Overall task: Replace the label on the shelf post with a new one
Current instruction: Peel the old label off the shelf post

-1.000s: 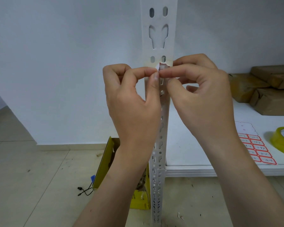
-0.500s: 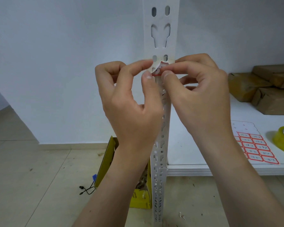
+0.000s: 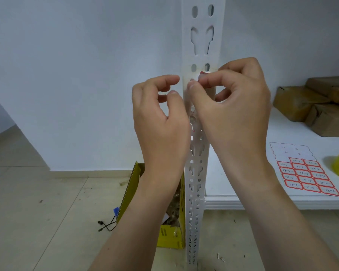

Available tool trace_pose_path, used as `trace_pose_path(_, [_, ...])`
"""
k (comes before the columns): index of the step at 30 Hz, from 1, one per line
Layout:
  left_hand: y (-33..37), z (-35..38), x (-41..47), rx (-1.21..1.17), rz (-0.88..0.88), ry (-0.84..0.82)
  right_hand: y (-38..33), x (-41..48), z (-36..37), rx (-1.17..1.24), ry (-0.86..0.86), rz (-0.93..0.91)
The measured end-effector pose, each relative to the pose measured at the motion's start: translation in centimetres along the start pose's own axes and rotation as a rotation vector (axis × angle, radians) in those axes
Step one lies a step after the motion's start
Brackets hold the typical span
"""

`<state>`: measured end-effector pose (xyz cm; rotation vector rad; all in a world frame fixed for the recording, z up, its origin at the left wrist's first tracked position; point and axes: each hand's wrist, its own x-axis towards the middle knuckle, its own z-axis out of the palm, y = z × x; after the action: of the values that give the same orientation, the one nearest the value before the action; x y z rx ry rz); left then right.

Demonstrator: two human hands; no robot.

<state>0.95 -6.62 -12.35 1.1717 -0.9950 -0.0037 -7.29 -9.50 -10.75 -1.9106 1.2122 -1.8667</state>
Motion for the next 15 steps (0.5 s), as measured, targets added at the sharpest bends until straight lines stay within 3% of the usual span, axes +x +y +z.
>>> trace_pose_path(8, [0.10,0.19,0.40,-0.034,-0.119,-0.086,0.18,0.12,-0.24,0.067,-0.027,0.018])
trace_pose_path(15, [-0.15,0.45,0.39,-0.005,-0.102,-0.076,0.37,0.27,-0.40,0.074,-0.049,0.010])
